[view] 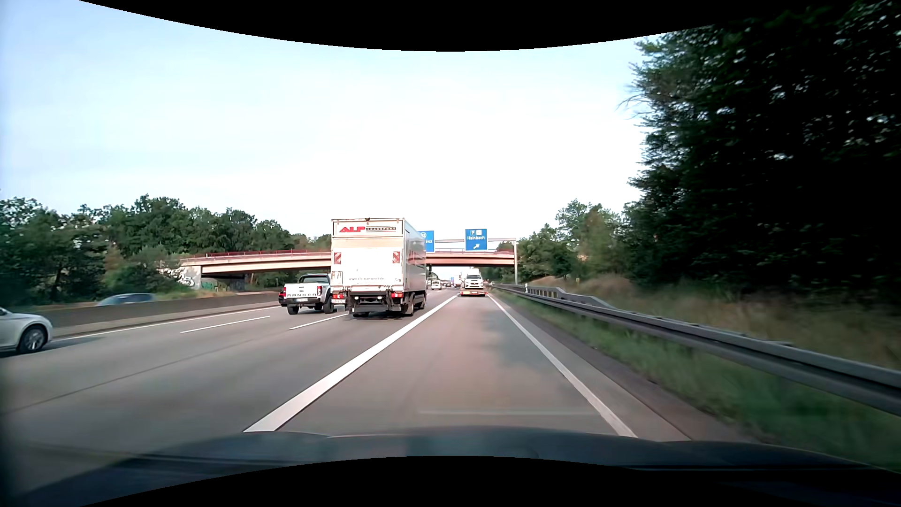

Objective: Follow the waypoints while adhering to traffic rules and regulations

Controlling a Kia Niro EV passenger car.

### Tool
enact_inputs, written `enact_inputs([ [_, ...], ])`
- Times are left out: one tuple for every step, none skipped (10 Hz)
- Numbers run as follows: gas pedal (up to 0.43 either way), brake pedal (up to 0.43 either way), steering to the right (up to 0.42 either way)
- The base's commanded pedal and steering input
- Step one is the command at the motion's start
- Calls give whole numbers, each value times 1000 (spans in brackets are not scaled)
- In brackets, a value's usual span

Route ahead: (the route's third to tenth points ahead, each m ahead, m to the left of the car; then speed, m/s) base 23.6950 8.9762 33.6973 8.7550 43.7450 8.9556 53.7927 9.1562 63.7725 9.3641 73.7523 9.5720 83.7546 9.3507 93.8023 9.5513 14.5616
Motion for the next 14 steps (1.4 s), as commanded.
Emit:
enact_inputs([
  [79,0,-5],
  [79,0,-5],
  [79,0,-5],
  [79,0,-5],
  [79,0,-5],
  [79,0,-5],
  [79,0,-5],
  [79,0,-6],
  [79,0,-6],
  [79,0,-6],
  [79,0,-6],
  [79,0,-7],
  [79,0,-6],
  [79,0,-6],
])
